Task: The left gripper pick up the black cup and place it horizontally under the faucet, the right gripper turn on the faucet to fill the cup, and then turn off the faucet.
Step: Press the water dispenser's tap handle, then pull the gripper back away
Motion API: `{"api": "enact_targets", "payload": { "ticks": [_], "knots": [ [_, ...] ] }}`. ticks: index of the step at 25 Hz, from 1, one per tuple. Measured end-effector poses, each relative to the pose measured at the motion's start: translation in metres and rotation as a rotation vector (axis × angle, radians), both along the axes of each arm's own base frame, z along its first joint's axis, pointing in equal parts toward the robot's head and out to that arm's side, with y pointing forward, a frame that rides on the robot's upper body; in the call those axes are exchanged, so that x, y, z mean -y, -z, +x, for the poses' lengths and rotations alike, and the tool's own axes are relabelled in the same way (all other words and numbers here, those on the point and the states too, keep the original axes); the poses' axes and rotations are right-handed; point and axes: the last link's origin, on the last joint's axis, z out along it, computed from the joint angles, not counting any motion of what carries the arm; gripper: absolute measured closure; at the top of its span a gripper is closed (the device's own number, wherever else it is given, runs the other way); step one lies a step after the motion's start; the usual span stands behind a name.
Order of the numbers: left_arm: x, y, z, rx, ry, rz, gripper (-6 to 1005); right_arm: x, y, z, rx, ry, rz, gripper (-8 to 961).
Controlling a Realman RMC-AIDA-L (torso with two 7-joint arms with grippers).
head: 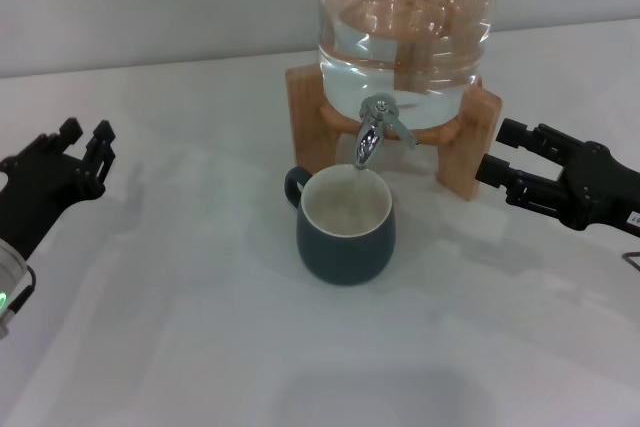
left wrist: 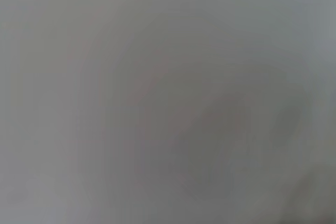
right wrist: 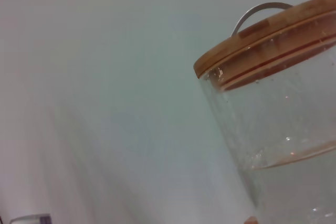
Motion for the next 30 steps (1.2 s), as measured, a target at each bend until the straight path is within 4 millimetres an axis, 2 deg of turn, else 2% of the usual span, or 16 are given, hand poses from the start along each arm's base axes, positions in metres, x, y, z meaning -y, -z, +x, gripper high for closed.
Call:
{"api": "enact_targets", "payload": {
  "ticks": [8,16,22,30],
  "knots": [
    [0.022,-0.022,0.024,-0.043,0.185,0.127,599,0.001,0.001,0.001,0.000,0.006,0.000,111],
    [0.024,-0.028,0.011,-0.033,0.139,0.147,598,0.006,0.008,-0.006,-0.013,-0.032,-0.034,111],
    [0.020,-0.027,0.012,-0.037,0.140,0.140,598,0.013,0.018,-0.018,-0.028,-0.104,-0.103,110],
    [0.019,-0.026,0.007,-0.047,0.111,0.133,597,0.013,0.024,-0.022,-0.025,-0.126,-0.129,110]
  ]
}}
